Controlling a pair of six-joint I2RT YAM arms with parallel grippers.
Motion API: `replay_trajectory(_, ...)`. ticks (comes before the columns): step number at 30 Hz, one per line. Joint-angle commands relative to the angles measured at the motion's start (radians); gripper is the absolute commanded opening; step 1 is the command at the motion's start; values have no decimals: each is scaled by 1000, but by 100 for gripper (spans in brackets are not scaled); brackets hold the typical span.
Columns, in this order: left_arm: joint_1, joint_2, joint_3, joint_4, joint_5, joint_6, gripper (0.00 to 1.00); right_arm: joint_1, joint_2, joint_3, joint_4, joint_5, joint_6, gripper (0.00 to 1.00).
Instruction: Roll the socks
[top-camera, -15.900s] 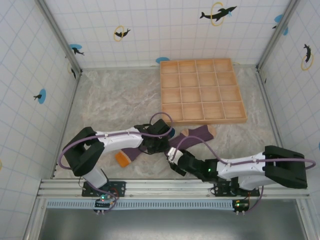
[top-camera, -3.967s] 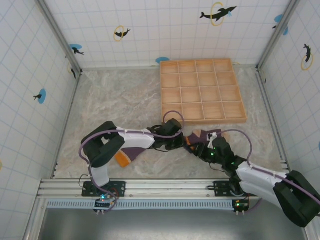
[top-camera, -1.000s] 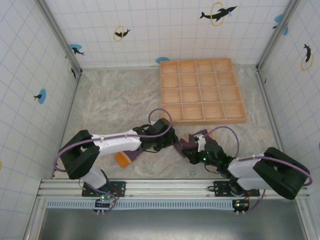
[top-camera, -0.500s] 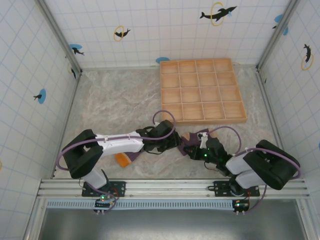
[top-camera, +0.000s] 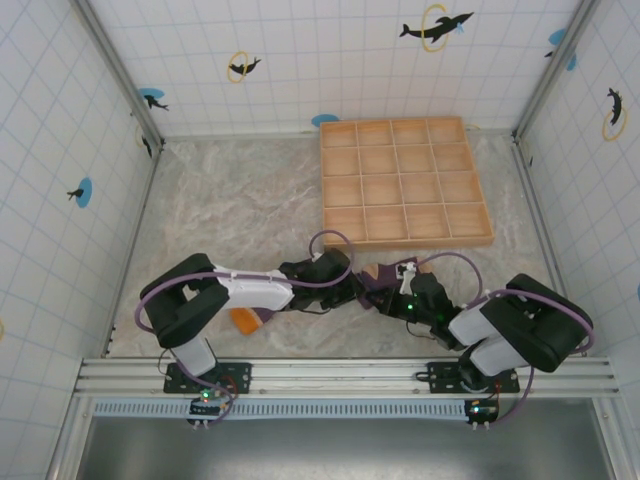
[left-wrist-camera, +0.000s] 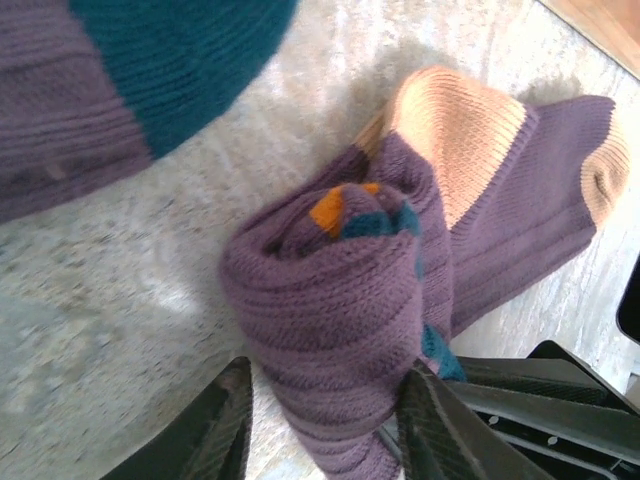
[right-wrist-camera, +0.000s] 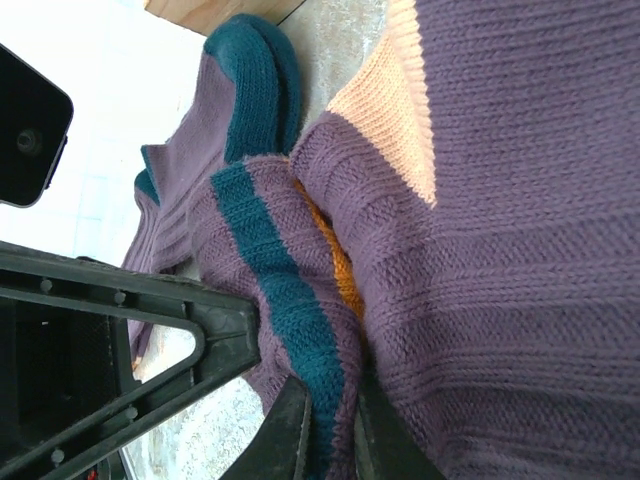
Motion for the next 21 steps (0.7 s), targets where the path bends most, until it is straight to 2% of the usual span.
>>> replay_trajectory(1,-6,40,-9,17,-9,-17,37,-14,34,-45,-319,69,12,0)
replay_trajectory(8,-3,61,-1,-54,-68,1,27,-21,35,-48,-291,45,23,0)
replay_trajectory(11,9,76,34,-121,-67,24,16,-23,28,-55,-265,30,22,0)
replay_trajectory(15,16,72,81,-205,-77,64,0,-20,-20,-57,-241,6,-9,18)
replay_trajectory(17,21,68,116,-283,-87,82,0,-14,-76,-47,-268,3,-48,33)
replay_trajectory(21,28,35,147,-410,-115,92,0,34,-211,46,-456,65,-201,51)
